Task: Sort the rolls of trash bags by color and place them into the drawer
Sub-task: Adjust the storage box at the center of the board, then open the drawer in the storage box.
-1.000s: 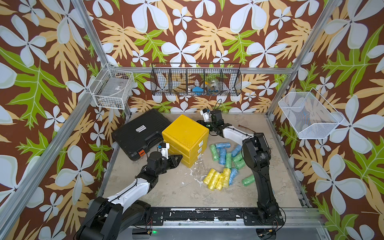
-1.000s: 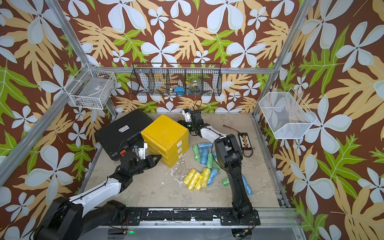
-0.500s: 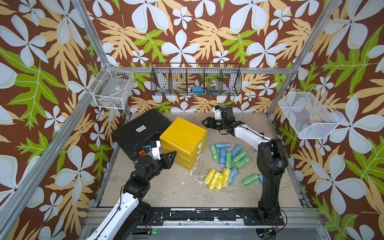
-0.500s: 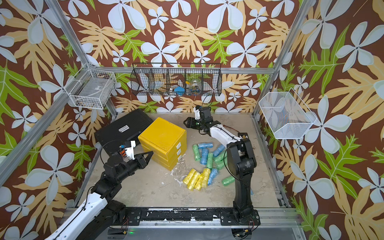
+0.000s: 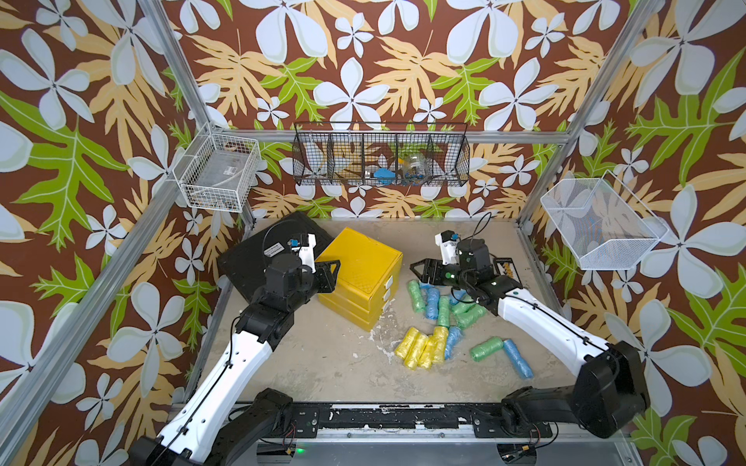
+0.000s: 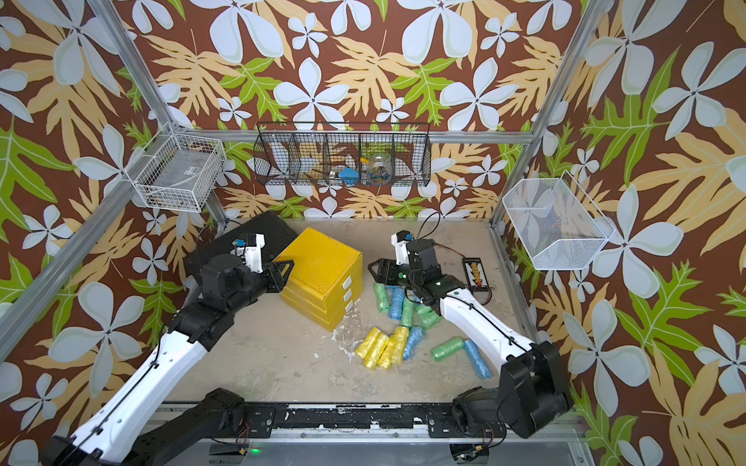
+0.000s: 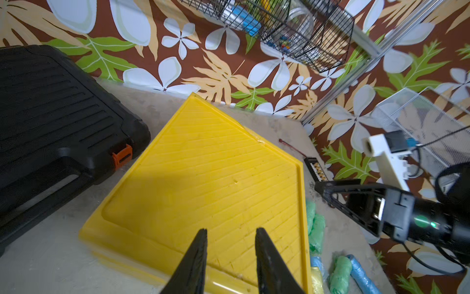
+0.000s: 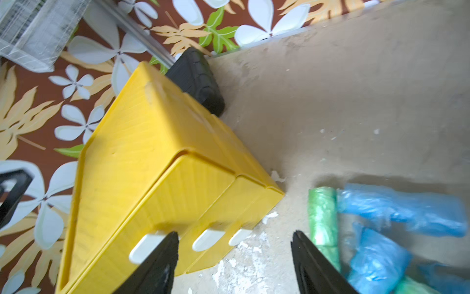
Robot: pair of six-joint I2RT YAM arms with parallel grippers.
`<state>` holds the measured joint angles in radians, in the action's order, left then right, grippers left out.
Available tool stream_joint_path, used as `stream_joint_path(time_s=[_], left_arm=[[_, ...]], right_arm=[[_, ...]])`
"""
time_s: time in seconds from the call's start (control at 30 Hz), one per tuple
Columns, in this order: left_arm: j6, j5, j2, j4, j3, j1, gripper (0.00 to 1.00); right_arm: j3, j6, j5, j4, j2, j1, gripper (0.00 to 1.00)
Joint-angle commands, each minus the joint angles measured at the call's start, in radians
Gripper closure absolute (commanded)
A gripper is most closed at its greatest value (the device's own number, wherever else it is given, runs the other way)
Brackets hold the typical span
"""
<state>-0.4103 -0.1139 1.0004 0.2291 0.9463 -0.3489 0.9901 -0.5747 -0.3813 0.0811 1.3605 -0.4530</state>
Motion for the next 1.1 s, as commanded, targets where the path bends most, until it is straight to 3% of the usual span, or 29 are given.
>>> stream_joint_path(time_s=[0.0,0.17,0.7,1.07], left_arm=[[0.083,0.022,0.075,0.042,0.068,-0.001,0.65],[0.103,-0.006,0.165,0.056,0.148,-0.002,0.65],[0.117,-0.023,0.256,0.078,0.193,-0.029,0.65],[0.134,0.018,0.358,0.050,0.192,-0.029,0.67]], right_arm=[[-0.021,-0.040,-0.001,-0.014,-0.018,-0.066,0.32],[-0.006,-0.054,0.010,-0.024,0.002,-0.123,0.41],[0.075,-0.073,-0.004,-0.047,0.097,-0.170,0.41],[0.061,-0.098,0.055,-0.042,0.129,-0.170,0.44]])
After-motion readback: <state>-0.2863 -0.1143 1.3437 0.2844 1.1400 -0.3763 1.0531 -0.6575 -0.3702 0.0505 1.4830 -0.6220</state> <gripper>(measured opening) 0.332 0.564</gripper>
